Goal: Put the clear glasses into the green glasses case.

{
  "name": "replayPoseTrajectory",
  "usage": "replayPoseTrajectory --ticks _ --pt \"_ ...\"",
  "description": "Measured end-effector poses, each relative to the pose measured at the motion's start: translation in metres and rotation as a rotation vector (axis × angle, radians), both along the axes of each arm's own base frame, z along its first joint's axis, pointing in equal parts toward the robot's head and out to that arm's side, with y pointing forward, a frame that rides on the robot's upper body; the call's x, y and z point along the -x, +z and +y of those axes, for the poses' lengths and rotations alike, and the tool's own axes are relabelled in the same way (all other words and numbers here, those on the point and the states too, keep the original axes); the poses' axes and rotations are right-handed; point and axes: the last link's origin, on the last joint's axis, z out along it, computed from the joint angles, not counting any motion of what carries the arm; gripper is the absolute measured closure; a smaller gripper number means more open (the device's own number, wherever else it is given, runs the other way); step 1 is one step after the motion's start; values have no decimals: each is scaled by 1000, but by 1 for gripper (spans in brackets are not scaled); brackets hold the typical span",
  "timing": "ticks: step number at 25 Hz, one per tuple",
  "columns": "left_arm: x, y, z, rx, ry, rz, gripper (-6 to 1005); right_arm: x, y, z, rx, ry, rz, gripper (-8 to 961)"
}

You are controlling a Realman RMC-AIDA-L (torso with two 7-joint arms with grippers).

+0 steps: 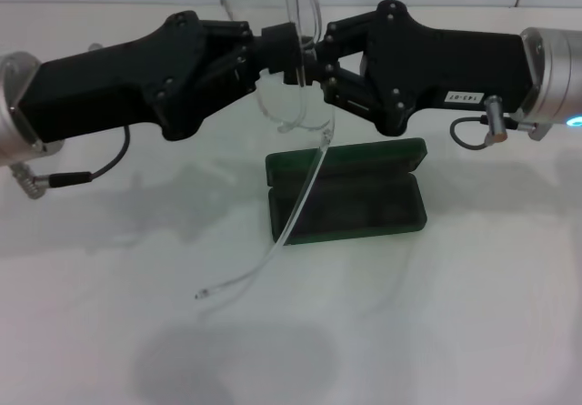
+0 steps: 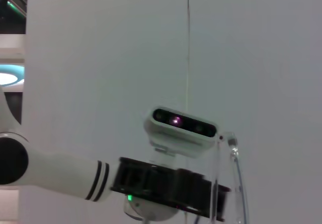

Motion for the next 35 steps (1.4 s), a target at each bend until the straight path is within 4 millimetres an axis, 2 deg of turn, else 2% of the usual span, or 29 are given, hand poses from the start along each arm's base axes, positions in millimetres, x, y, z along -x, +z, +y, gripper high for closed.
replayPoseTrajectory --ticks 5,8,12,16,22,25,27,28,35 --pt "0 13 -4 23 -33 -17 968 -6 6 3 -37 -28 12 854" --pt "3 29 -5 12 -46 -38 968 -13 16 4 -65 -47 38 855" --pt "14 48 -4 -17 -23 -37 968 -24 41 -2 -107 -60 138 858" --pt "23 53 -5 -48 8 -33 968 -35 70 -15 -161 -60 302 858" --pt "29 38 -7 10 -1 87 967 -41 96 -25 -249 -48 472 858" --pt "21 22 -10 67 -53 116 967 -41 98 -23 -275 -60 520 858" --pt "17 15 -12 85 -73 119 967 -39 95 -21 -276 -58 529 858" --pt "4 0 -14 130 -135 132 967 -37 92 -20 -274 -54 528 858" --pt "-20 -18 -14 188 -217 128 967 -22 63 -11 -221 -37 467 858"
